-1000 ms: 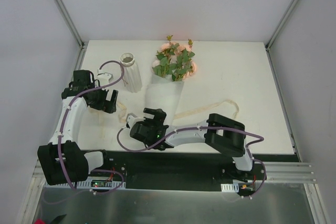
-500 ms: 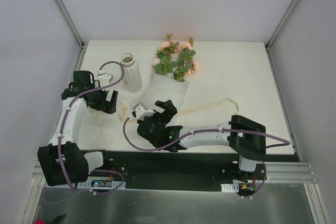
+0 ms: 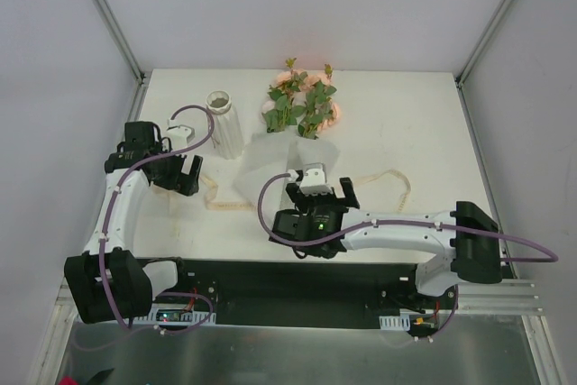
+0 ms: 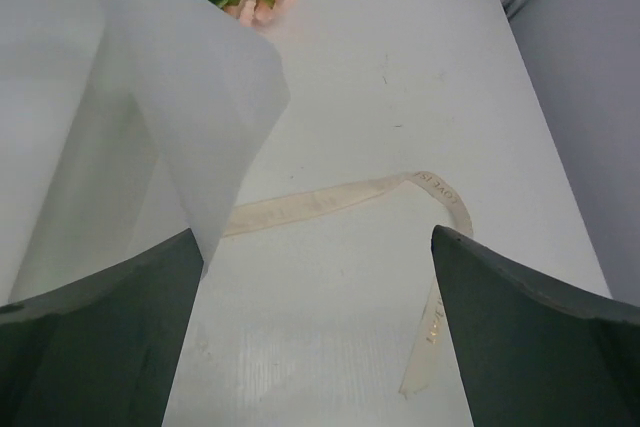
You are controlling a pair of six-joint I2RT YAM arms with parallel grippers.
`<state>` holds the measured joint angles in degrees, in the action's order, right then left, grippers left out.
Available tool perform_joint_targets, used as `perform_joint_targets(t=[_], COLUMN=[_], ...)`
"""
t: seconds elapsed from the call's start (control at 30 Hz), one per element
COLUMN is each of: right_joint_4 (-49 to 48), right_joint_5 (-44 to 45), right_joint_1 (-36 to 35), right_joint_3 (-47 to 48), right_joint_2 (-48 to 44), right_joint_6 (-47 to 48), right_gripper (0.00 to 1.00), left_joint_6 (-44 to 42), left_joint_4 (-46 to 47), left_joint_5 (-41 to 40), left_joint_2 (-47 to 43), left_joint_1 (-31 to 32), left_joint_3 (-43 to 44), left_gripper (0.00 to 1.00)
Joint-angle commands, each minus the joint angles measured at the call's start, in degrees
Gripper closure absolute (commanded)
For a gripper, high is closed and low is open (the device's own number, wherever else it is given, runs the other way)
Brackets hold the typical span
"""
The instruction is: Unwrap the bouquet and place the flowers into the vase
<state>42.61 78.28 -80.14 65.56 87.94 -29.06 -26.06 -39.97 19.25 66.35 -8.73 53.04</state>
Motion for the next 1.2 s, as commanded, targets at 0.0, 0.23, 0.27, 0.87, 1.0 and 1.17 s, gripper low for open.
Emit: perform_joint_targets(t=[0.0, 0.23, 0.27, 0.87, 1.0, 1.17], right_joint_4=[52.4, 52.4, 52.4, -25.11, -21.99, -20.2], right_joint_5=[2.5, -2.08, -1.3, -63.95, -96.62, -102.7], right_joint_1=[-0.54, 0.41, 1.2, 40.13, 50.6, 52.18], right_joint_3=[5.63, -3.24, -3.59, -6.16, 6.22, 16.34], right_joint_2=[1.87, -10.93, -15.65, -27.85, -11.07, 3.1], right_joint_6=[-51.89, -59.27, -58.92, 15.53, 27.45, 35.91], right_gripper=[0.0, 0.0, 0.0, 0.0, 0.0, 0.03], left_joint_6=[-1.88, -3.38, -3.47, -4.96, -5.49, -6.1], left_joint_4=[-1.69, -2.92, -3.01, -8.28, -8.99, -11.8], left_joint_5=[0.88, 0.09, 0.0, 2.02, 3.08, 7.64], left_joint_2=[-1.66, -2.36, -2.54, -8.07, -8.34, -8.69], left_joint_1=[-0.58, -0.58, -0.5, -0.41, -0.5, -0.41], left_joint_3=[2.51, 4.88, 5.15, 8.49, 7.35, 9.36], left_gripper=[0.01, 0.01, 0.01, 0.01, 0.01, 0.01])
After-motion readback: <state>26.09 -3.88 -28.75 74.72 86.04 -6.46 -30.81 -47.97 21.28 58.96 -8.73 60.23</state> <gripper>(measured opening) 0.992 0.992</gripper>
